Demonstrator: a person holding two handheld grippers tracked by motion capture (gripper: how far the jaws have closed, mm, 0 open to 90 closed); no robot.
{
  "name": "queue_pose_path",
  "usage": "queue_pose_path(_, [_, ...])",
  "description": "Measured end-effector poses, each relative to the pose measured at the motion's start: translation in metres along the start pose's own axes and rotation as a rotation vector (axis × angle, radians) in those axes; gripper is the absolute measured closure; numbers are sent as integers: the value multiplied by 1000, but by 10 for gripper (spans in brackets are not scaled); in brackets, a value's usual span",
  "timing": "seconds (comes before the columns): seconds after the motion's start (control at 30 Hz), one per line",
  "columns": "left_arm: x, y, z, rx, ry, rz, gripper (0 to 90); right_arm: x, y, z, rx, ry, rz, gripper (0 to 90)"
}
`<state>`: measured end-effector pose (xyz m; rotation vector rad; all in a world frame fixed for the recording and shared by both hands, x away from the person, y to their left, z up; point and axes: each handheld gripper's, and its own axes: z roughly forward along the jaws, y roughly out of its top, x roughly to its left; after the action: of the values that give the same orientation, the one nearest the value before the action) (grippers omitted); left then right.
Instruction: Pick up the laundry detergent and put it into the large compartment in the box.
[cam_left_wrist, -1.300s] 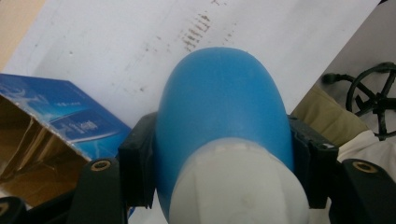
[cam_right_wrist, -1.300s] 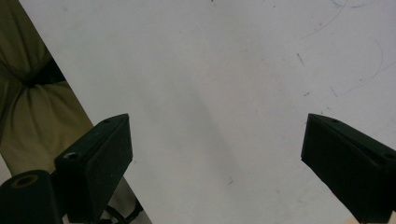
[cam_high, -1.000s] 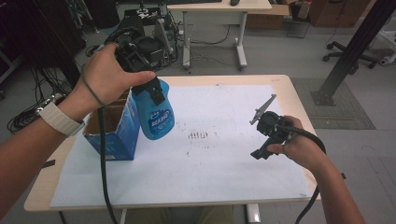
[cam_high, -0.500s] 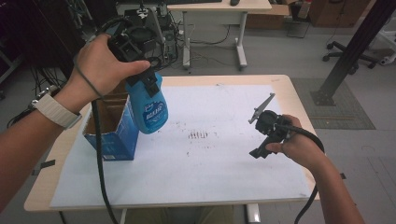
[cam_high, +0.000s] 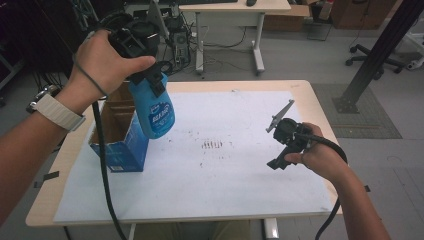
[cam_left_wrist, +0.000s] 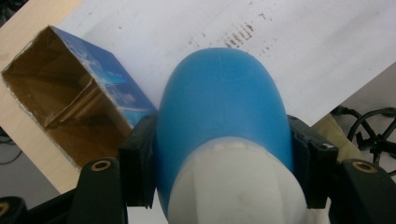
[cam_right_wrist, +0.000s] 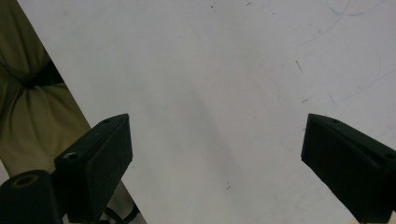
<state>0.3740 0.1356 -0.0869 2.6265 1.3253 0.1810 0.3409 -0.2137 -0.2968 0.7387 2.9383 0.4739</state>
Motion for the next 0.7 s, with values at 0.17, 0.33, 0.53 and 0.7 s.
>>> queue_pose_path(0.17, [7, 1, -4, -5, 12, -37, 374, 0, 1, 0, -1, -1, -3, 89])
queue_pose_path(0.33, [16, 1, -9, -8, 20, -80, 374, 0, 2, -1, -3, 0, -3, 89])
queue_pose_path(0.53, [27, -1, -15, -8, 35, -120, 374, -1, 2, 0, -4, 1, -6, 90])
queue_pose_path(0.7, [35, -3, -17, -8, 46, -150, 374, -1, 3, -1, -8, 0, -6, 89])
